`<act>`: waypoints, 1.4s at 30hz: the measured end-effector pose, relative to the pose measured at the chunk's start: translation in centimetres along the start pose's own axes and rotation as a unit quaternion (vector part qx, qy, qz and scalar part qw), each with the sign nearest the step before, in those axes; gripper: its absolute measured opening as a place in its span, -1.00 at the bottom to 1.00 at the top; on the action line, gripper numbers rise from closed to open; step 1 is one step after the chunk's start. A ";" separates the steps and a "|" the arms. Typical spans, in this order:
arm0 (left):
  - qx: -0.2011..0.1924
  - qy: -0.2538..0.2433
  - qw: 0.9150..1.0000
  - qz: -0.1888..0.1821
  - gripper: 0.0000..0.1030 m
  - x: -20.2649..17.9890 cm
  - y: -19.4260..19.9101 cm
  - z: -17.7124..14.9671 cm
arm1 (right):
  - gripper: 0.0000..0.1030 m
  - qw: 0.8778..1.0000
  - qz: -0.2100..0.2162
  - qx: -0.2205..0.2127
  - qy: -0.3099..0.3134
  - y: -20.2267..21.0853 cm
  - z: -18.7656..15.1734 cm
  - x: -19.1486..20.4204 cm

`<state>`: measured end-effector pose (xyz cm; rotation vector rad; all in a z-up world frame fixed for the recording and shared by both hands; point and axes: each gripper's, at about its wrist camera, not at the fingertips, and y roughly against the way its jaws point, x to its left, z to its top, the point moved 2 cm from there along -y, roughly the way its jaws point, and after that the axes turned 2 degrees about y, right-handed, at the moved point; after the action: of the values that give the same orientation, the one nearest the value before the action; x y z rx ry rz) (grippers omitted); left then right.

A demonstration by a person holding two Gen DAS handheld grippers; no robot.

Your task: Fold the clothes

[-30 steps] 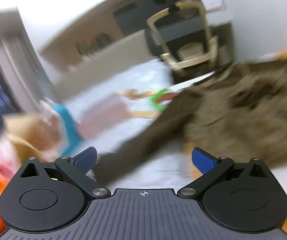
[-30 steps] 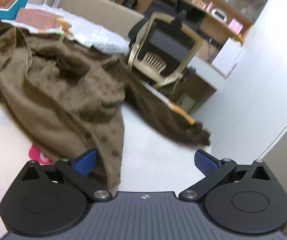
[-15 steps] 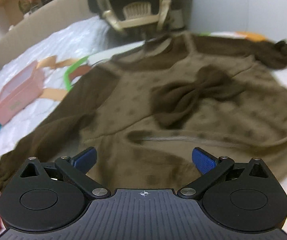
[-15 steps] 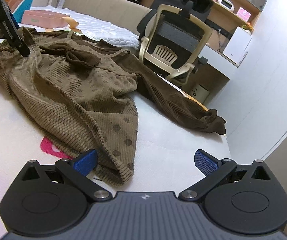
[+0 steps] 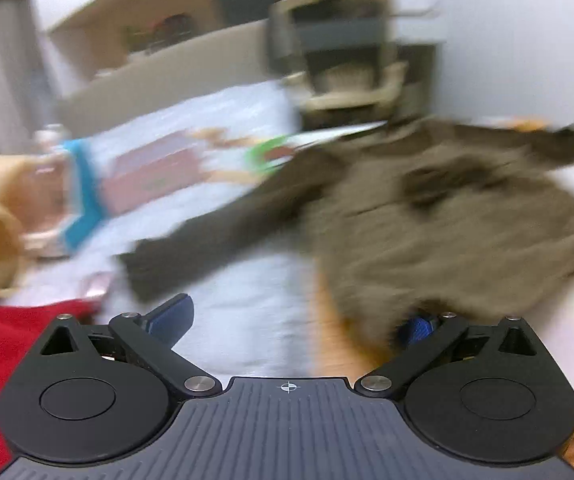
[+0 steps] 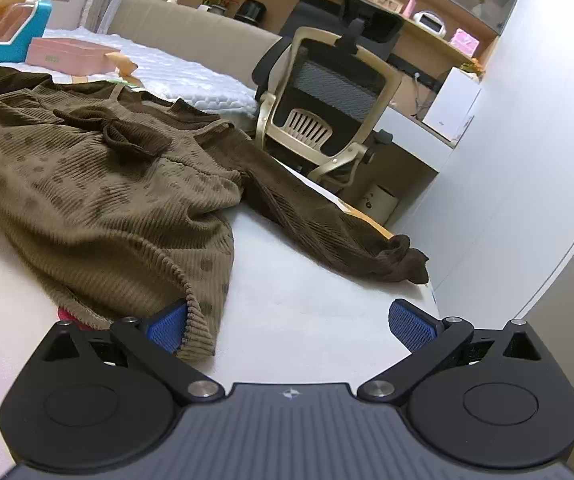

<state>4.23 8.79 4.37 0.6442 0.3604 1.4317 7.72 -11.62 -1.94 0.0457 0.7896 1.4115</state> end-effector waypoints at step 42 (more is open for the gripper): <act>-0.012 0.071 0.980 -0.185 1.00 2.8 2.5 -0.3 | 1.00 0.977 0.152 -0.078 -0.123 7.6 2.7 -6.7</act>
<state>2.41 11.59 6.10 0.4291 0.5446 1.1250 2.93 -14.87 6.74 0.2247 0.4767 1.7153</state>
